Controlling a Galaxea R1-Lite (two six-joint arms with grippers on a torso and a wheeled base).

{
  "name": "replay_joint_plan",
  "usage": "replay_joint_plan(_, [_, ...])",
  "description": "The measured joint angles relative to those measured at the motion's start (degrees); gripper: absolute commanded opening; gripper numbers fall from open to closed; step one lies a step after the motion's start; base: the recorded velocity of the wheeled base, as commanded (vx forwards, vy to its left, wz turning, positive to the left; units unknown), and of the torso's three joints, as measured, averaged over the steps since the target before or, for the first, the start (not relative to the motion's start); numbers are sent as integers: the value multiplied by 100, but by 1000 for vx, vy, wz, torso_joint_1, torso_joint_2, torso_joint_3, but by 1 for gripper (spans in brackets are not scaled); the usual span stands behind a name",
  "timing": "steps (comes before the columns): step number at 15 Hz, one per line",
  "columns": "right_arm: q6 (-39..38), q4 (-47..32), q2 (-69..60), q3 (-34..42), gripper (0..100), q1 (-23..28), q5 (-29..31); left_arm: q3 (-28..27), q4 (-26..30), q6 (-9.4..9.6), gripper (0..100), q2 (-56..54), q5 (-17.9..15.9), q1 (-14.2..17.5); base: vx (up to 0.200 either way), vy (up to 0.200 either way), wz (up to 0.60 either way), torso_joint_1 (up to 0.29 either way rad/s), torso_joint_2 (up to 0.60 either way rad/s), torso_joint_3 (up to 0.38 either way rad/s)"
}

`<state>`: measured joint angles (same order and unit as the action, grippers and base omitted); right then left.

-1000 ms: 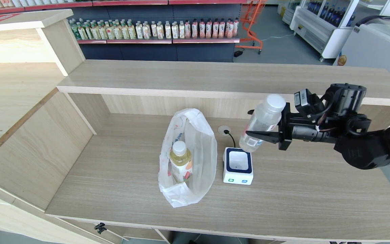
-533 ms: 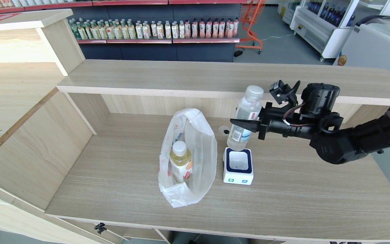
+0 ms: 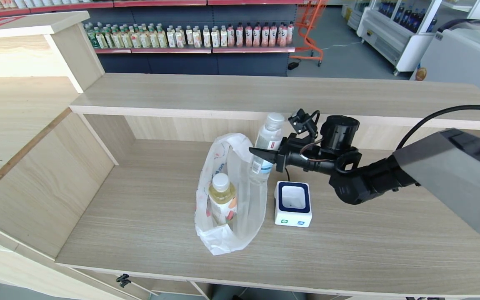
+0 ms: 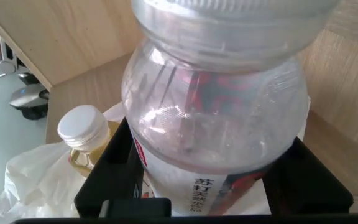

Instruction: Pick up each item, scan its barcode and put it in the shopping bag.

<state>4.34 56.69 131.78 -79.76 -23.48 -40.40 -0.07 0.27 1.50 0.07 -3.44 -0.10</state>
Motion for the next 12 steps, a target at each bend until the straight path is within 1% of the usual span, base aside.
replay_joint_plan(2, [1,126,322,-91,0,-17,-16,0,-2,0,100,0,0,0,0,0,0,0,0,0])
replay_joint_plan(5, [118,191,755,-461,0,-121,-18,0,-2,0,100,0,0,0,0,0,0,0,0,0])
replay_joint_plan(8, [419,218,1254,-1106,0,-135,-5,0,0,0,100,0,0,0,0,0,0,0,0,0])
replay_joint_plan(12, [474,194,1836,-1734,0,-190,-7,-2,0,0,100,0,0,0,0,0,0,0,0,0])
